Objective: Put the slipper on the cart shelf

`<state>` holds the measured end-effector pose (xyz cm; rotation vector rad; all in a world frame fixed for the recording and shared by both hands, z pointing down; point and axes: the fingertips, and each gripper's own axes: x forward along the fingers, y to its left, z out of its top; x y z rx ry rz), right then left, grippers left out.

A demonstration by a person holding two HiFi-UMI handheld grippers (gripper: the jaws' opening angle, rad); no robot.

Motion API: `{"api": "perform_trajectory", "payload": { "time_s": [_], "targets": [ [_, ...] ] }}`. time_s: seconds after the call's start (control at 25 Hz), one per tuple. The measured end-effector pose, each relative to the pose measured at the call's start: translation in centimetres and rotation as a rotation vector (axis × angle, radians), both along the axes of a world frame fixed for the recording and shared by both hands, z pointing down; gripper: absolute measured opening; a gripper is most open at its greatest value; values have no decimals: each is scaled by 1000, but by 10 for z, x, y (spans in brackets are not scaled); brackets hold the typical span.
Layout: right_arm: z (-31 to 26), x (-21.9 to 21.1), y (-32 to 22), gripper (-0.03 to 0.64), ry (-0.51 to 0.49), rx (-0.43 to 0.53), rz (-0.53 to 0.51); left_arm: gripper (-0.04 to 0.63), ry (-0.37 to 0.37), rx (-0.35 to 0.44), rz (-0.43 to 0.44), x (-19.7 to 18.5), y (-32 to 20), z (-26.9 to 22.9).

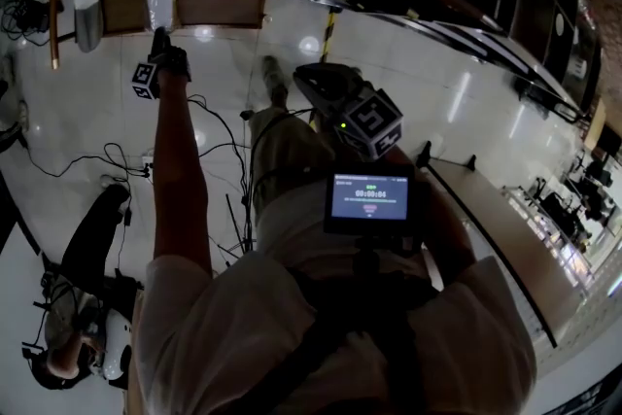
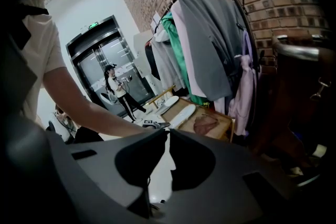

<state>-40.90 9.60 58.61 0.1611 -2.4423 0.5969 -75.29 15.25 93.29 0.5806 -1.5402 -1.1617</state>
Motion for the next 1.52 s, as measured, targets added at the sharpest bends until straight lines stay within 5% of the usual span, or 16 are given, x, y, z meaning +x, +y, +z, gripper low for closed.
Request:
{"api": "perform_trajectory", "payload": {
  "time_s": [0.36, 0.56, 0.72, 1.52],
  "targets": [
    [9, 7, 9, 43, 19, -20, 4, 223, 10, -9, 41, 3, -5, 13],
    [14, 10, 15, 43, 28, -27, -4, 92, -1, 26, 20, 2, -7, 8],
    [20, 10, 17, 43, -1, -16, -4, 66, -30, 54, 24, -3, -10, -2],
    [8, 16, -8, 43, -153, 11, 80, 52, -133, 137, 106, 31, 18, -101]
  ]
}}
